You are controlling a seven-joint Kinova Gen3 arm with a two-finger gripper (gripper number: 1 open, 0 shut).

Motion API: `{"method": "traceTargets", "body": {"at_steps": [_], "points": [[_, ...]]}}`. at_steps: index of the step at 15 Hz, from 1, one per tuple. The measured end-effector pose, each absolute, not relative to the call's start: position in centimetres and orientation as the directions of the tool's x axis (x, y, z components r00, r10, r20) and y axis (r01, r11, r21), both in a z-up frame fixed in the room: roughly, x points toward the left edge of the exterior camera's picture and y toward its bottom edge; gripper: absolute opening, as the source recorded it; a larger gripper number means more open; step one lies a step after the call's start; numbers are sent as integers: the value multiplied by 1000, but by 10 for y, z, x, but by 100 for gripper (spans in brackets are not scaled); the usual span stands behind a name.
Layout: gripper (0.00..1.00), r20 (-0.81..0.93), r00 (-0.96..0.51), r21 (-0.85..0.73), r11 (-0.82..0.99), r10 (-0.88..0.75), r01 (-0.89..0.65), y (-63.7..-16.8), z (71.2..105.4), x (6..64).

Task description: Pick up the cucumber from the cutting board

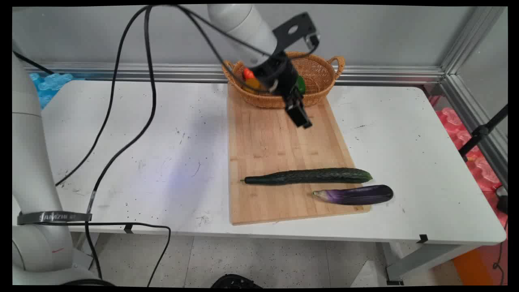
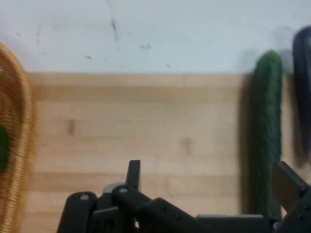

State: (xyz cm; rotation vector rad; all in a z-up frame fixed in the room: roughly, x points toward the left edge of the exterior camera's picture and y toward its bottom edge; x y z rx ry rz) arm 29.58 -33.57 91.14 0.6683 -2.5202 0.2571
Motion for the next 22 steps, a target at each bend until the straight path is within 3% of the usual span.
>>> {"method": "traceTargets", "body": {"at_steps": [11, 22], "points": [[100, 505, -800, -113, 894, -324, -434, -273, 864, 292], [100, 530, -796, -133, 898, -292, -419, -259, 810, 275]]}}
